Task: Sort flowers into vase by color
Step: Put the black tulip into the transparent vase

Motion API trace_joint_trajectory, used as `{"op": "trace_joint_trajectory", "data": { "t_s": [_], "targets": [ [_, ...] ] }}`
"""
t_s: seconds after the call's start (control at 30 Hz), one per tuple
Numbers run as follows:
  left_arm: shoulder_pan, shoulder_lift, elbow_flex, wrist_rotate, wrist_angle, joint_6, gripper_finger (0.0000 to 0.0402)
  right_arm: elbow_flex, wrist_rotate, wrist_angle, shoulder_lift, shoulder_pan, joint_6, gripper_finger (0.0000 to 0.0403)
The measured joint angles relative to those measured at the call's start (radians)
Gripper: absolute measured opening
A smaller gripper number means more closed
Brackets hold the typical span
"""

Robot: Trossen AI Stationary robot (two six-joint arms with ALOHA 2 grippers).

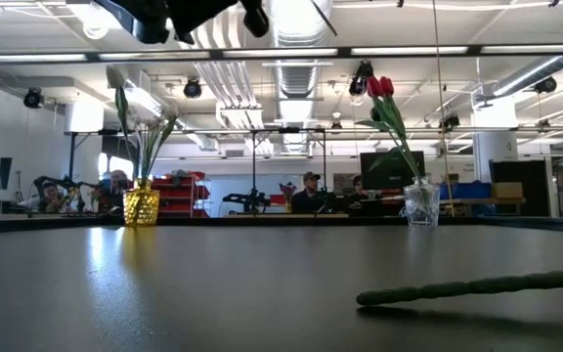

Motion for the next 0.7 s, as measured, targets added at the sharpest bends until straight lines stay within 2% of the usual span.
{"op": "trace_joint_trajectory", "data": {
  "t_s": [0.13,0.37,0.53,0.7],
  "targets": [
    [0.001,0.013,0.033,0.000,0.004,0.010,0.0101,0.000,-0.005,-0.001,0.000,0.000,-0.013,0.0011],
    [0.004,0.013,0.020,-0.031,0.000,0.026,0.0027,0.000,-0.011,-0.005,0.000,0.000,-0.026,0.0011],
    [0.000,0.013,0.020,-0.031,0.001,0.034,0.0032,0.000,-0.016,-0.004,0.000,0.000,-0.026,0.0011],
    [0.000,0.012,0.023,-0.012,0.005,0.045,0.0074,0.000,-0.031,-0.003,0.000,0.000,-0.026,0.0011]
  ]
}}
